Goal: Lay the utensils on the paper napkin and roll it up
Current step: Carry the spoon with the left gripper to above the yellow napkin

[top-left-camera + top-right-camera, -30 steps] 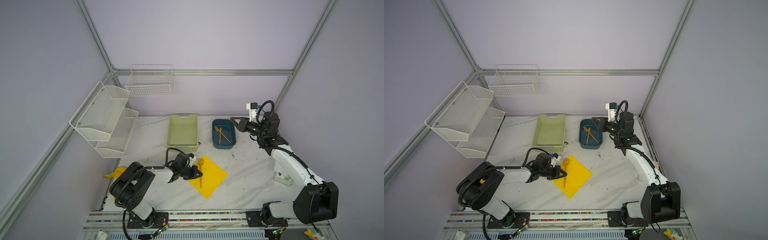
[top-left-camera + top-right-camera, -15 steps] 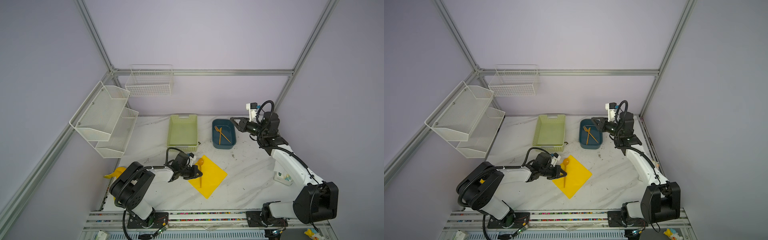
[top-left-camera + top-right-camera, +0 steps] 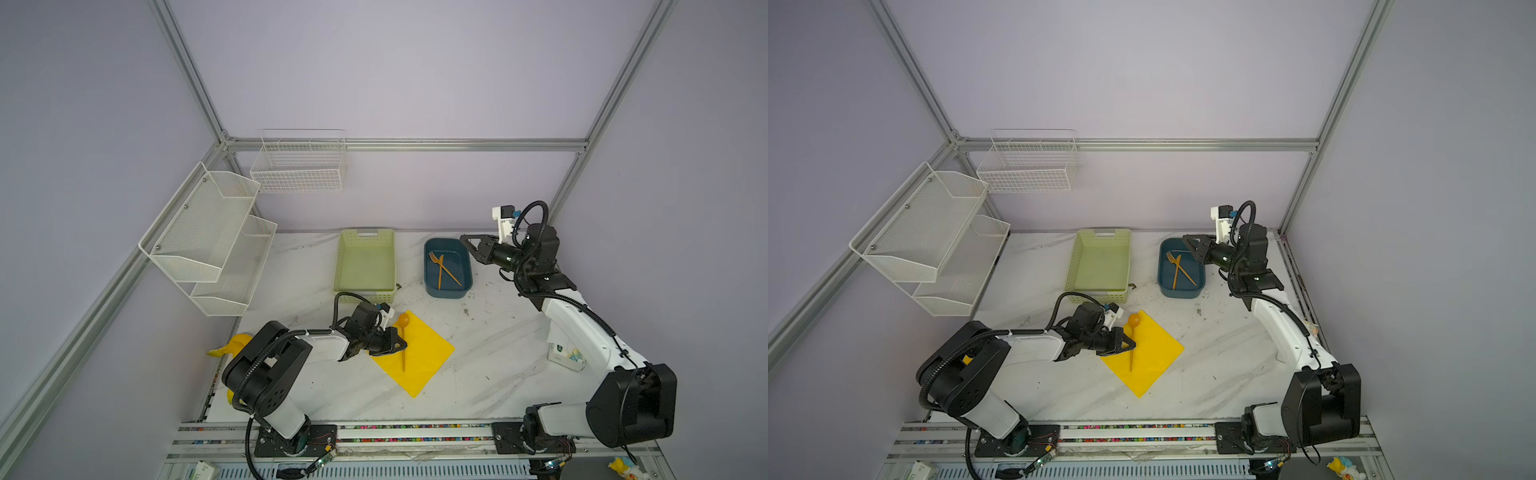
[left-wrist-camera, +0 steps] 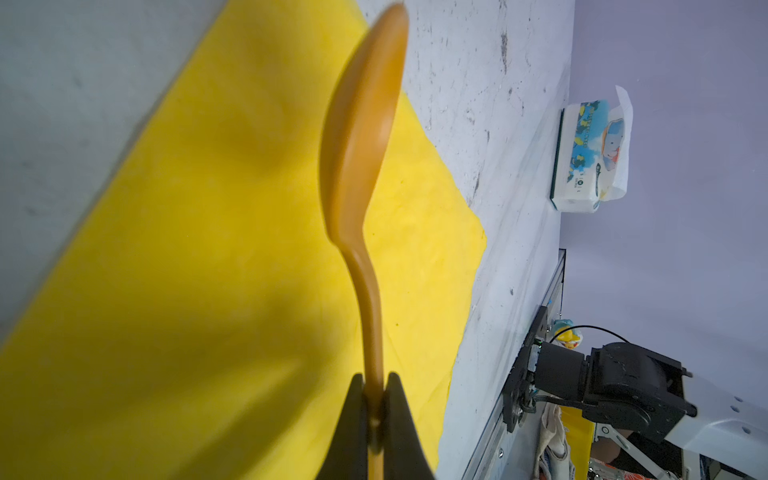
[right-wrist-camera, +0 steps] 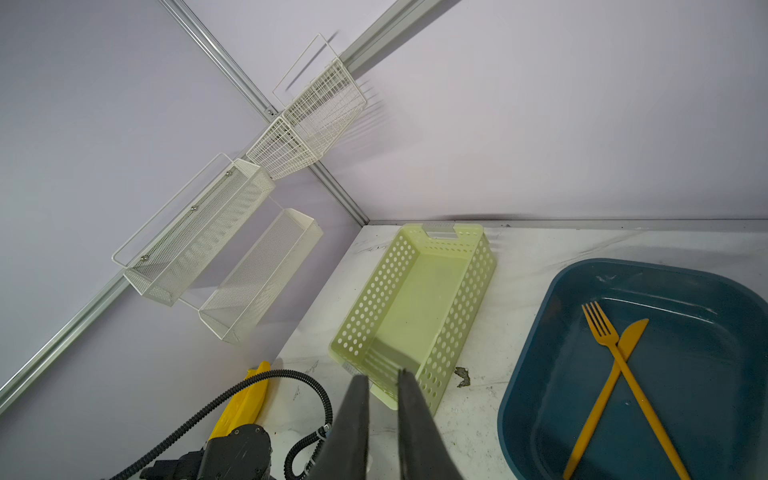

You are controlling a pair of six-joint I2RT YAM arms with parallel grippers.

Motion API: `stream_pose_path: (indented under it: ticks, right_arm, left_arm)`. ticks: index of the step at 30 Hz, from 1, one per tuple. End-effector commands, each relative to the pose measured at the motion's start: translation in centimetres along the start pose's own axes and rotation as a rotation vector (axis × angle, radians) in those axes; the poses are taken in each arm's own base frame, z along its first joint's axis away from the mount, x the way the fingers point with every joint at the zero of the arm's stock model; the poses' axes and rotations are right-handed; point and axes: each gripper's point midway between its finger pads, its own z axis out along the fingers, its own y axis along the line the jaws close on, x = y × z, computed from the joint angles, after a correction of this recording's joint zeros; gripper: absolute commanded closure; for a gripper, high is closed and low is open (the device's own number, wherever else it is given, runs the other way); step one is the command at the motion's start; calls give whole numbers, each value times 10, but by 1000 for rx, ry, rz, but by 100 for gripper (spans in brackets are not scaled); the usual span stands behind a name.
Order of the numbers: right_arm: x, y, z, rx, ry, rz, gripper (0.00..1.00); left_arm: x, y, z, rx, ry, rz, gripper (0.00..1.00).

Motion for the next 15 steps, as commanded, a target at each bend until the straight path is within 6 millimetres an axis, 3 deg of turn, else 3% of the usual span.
stream_pose_path:
  ticks: [1, 15]
  right_arm:
    - [-9, 9, -4, -21, -14, -28, 82]
    - [-8, 7, -1, -23, -8, -25, 82]
  left_arm:
    - [-30, -27, -2, 55, -58, 52, 96]
    - [-31, -22, 4, 56, -40, 34, 95]
